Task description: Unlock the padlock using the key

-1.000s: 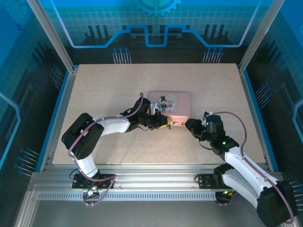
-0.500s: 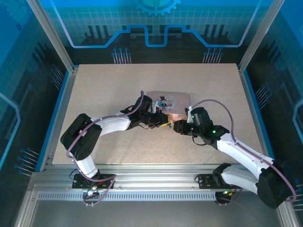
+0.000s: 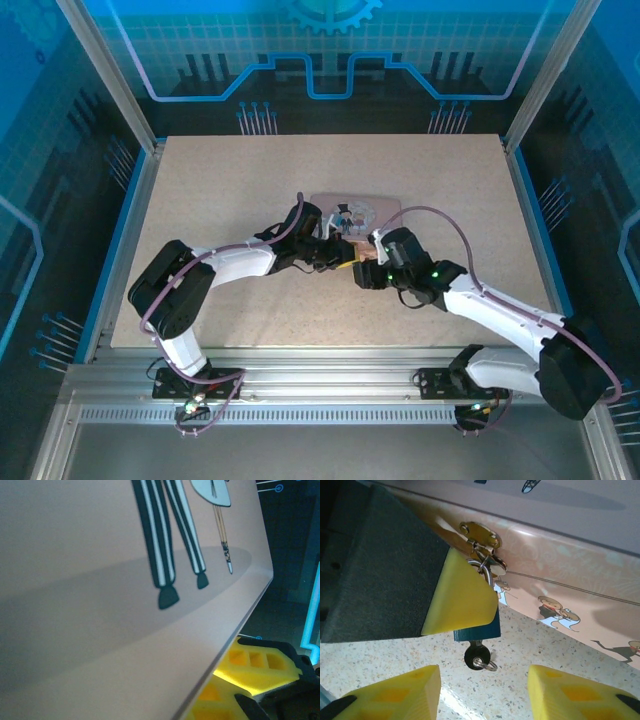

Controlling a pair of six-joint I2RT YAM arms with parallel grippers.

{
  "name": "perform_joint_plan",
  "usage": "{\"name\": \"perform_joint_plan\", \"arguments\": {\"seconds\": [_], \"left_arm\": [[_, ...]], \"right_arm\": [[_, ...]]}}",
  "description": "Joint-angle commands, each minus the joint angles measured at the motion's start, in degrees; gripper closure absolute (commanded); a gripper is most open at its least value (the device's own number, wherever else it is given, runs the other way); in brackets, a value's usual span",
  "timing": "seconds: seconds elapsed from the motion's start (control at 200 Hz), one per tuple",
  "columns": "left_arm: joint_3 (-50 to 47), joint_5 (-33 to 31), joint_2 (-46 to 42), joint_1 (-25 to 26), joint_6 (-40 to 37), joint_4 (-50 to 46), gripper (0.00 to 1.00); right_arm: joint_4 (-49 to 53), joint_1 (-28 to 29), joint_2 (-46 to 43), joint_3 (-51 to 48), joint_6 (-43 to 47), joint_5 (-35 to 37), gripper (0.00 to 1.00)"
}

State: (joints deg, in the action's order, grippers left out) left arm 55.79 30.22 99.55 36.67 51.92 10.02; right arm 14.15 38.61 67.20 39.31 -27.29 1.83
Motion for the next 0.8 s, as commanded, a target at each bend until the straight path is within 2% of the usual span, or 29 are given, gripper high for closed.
{"name": "perform_joint_plan", "arguments": {"seconds": [0.0, 0.525, 0.756, 0.796], "left_arm": [[1.9, 1.4, -2.2, 0.3, -1.1, 1.0, 0.98], [1.2, 1.8, -2.3, 0.1, -0.6, 1.7, 0.98], [1.0, 2.1, -2.4, -0.1, -0.5, 1.9, 0.98], [1.0, 2.2, -2.3, -0.1, -0.5, 2.1, 0.98]], "right_arm": [[1.2, 1.7, 1.9, 1.9, 2.4, 2.9, 0.51], [2.3, 4.5, 7.8, 6.6, 4.2, 7.4, 0.62], [3.1, 5.0, 8.9, 7.5, 4.6, 8.7, 0.62], [3.2, 5.1, 9.1, 7.7, 4.9, 8.9, 0.65]]}}
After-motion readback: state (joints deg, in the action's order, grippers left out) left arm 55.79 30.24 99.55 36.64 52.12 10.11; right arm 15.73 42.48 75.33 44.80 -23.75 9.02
